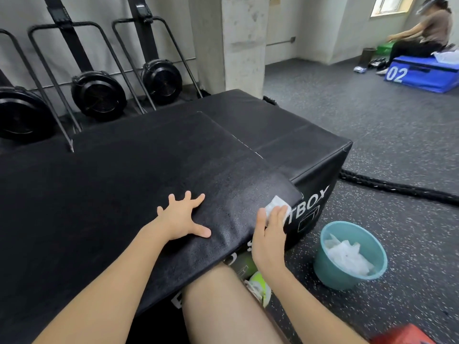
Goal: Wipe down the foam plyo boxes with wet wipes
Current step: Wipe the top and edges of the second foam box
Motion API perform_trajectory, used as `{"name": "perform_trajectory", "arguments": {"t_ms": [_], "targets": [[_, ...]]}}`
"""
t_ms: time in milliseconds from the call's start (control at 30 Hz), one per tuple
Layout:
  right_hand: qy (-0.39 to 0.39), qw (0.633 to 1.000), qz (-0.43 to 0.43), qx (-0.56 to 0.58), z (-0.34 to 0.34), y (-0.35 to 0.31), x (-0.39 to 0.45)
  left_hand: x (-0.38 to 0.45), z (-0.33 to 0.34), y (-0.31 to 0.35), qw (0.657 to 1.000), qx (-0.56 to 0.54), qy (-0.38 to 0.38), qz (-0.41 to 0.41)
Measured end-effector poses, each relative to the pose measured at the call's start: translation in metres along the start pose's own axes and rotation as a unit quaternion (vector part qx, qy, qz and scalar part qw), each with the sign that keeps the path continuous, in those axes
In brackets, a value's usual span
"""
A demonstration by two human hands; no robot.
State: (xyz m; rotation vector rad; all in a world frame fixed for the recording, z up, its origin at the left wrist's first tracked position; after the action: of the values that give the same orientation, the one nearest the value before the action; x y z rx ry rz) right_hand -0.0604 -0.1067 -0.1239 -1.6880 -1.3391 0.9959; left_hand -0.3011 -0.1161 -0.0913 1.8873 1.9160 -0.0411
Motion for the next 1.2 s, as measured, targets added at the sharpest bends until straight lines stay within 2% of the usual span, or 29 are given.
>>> {"name": "perform_trajectory", "arguments": {"t_ms": [300, 467, 667, 767, 867, 1067, 1200], "targets": [[0.091, 0.995, 0.027, -0.012, -0.037, 0.009, 0.078, 0.001, 0.003, -0.004, 1.0, -0.006, 0.014, 0.009], [0.11, 0.992, 0.053, -0.026, -0.028, 0.007, 0.062, 0.003, 0.003, -0.005, 1.0, -0.001, 0.012, 0.008], [0.015, 1.0, -0.025, 0.001, 0.03, -0.012, -0.038, 0.004, 0.002, -0.006, 1.0, 0.006, 0.014, 0.007], [-0.031, 0.998, 0.006, 0.05, 0.027, -0.011, -0.063, 0.003, 0.002, -0.005, 1.0, 0.001, 0.021, 0.011], [0.023, 0.995, 0.028, 0.089, -0.003, -0.003, -0.061, -0.001, 0.001, -0.004, 1.0, -0.011, 0.027, 0.013], [0.09, 0.993, 0.055, 0.047, -0.03, -0.006, -0.034, -0.003, 0.0, -0.004, 0.999, -0.019, 0.029, 0.016], [0.112, 0.978, 0.138, 0.11, -0.038, 0.004, -0.024, -0.003, 0.001, -0.006, 0.999, -0.021, 0.031, 0.021]]}}
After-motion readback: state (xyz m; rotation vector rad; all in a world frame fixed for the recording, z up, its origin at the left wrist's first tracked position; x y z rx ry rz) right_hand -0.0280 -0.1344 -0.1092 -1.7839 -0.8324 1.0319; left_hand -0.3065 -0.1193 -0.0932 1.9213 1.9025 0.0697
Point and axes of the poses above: each hand's wrist, its own x-axis towards the middle knuckle, its own z-axis out of the palm, y = z × x, the point moved 9 cm from there along x, towards the middle knuckle, and after that the axes turned 10 degrees about z, right-handed, at the moved point
